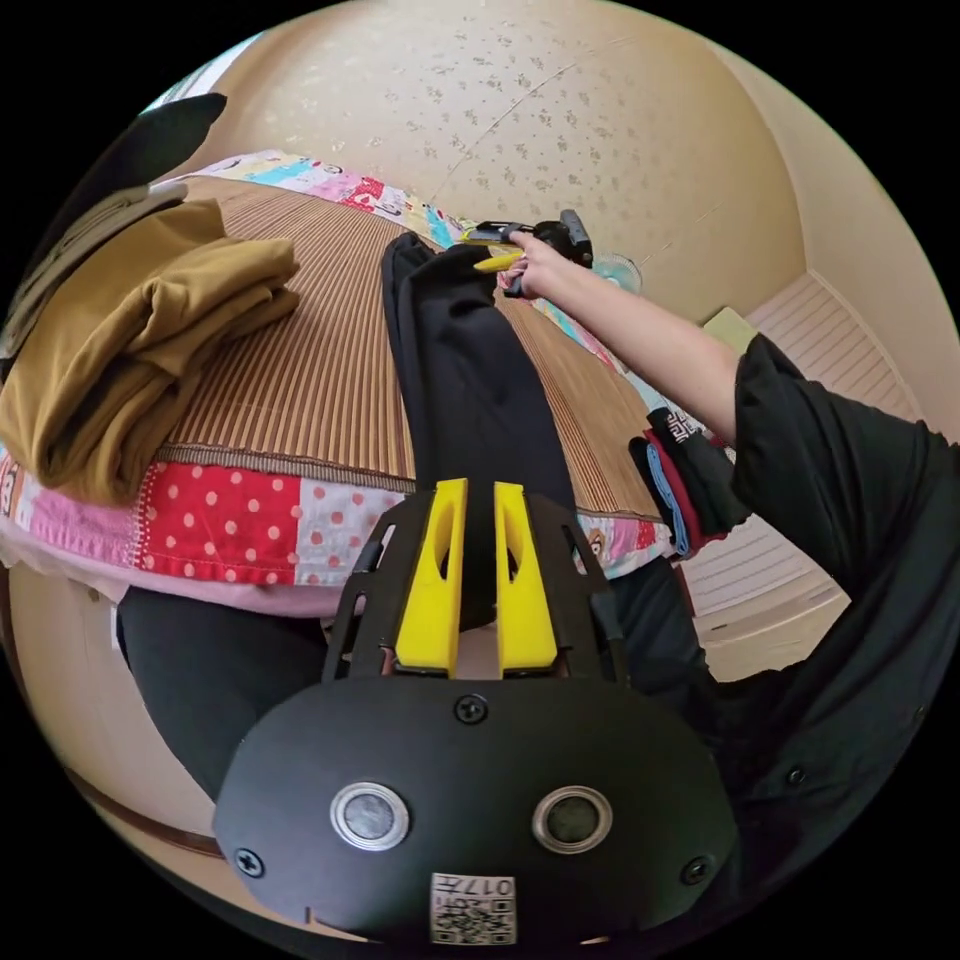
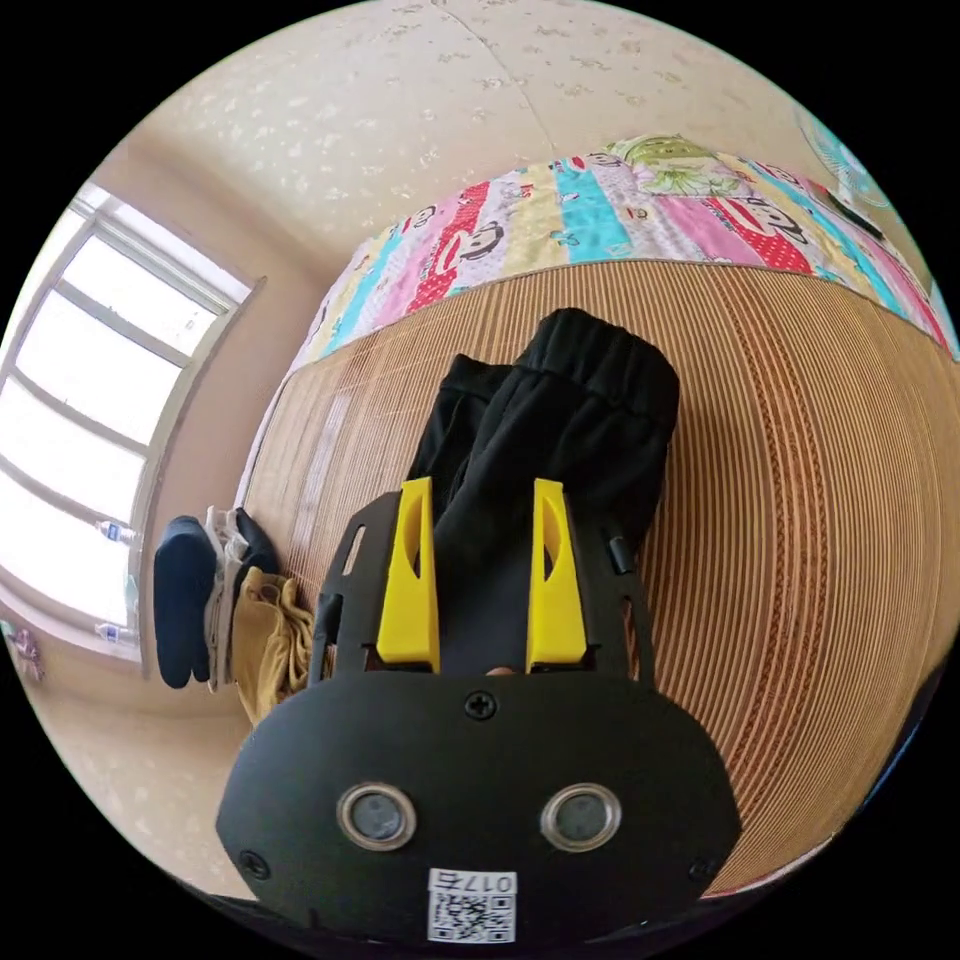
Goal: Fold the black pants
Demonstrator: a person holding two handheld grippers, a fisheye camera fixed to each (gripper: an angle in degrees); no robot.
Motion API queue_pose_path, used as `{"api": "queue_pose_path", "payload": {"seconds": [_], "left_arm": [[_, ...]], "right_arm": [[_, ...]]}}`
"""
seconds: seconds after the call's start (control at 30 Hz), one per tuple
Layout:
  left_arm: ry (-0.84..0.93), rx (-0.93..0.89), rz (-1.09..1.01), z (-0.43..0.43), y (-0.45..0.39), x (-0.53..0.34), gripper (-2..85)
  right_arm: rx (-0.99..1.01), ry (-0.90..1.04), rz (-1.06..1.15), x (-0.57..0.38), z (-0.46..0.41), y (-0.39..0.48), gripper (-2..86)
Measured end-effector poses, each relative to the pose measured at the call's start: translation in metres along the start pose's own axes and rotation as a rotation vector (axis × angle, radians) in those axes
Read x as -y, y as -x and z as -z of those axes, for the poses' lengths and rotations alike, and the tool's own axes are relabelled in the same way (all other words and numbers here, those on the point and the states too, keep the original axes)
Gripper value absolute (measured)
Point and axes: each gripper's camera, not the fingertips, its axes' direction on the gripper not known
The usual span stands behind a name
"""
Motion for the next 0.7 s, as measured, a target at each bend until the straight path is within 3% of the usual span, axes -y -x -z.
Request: {"api": "queue_pose_path", "payload": {"seconds": [0.13, 0.2, 0.27, 0.37, 0.5, 0.53, 0.6, 0.7], "left_arm": [[-0.114, 0.027, 0.043, 0.029, 0.012, -0.016, 4.1], [-0.139, 0.034, 0.068, 0.039, 0.019, -0.019, 3.7], [-0.183, 0.046, 0.087, 0.049, 0.028, -0.023, 3.1], [-0.234, 0.104, 0.106, 0.054, 0.036, -0.032, 1.0], [-0.198, 0.083, 0.135, 0.047, 0.044, -0.032, 1.6], [-0.186, 0.07, 0.141, 0.045, 0.045, -0.032, 2.8], [-0.168, 0.048, 0.137, 0.041, 0.043, -0.03, 4.4], [-0.139, 0.013, 0.113, 0.034, 0.039, -0.027, 5.2]], "right_arm": [[-0.138, 0.052, 0.008, 0.012, -0.042, 0.002, 9.3], [-0.143, -0.017, 0.035, 0.011, -0.035, 0.009, 6.0], [-0.166, -0.279, 0.074, -0.005, -0.001, 0.027, 3.4], [-0.181, -0.435, 0.1, -0.01, 0.018, 0.055, 3.0], [-0.091, -0.299, 0.315, 0.012, -0.017, 0.088, 3.3], [-0.076, -0.167, 0.411, 0.022, -0.043, 0.095, 3.5], [-0.067, 0.041, 0.421, 0.033, -0.078, 0.089, 4.1], [0.165, 0.018, 0.34, 0.036, -0.066, 0.062, 4.2]]}}
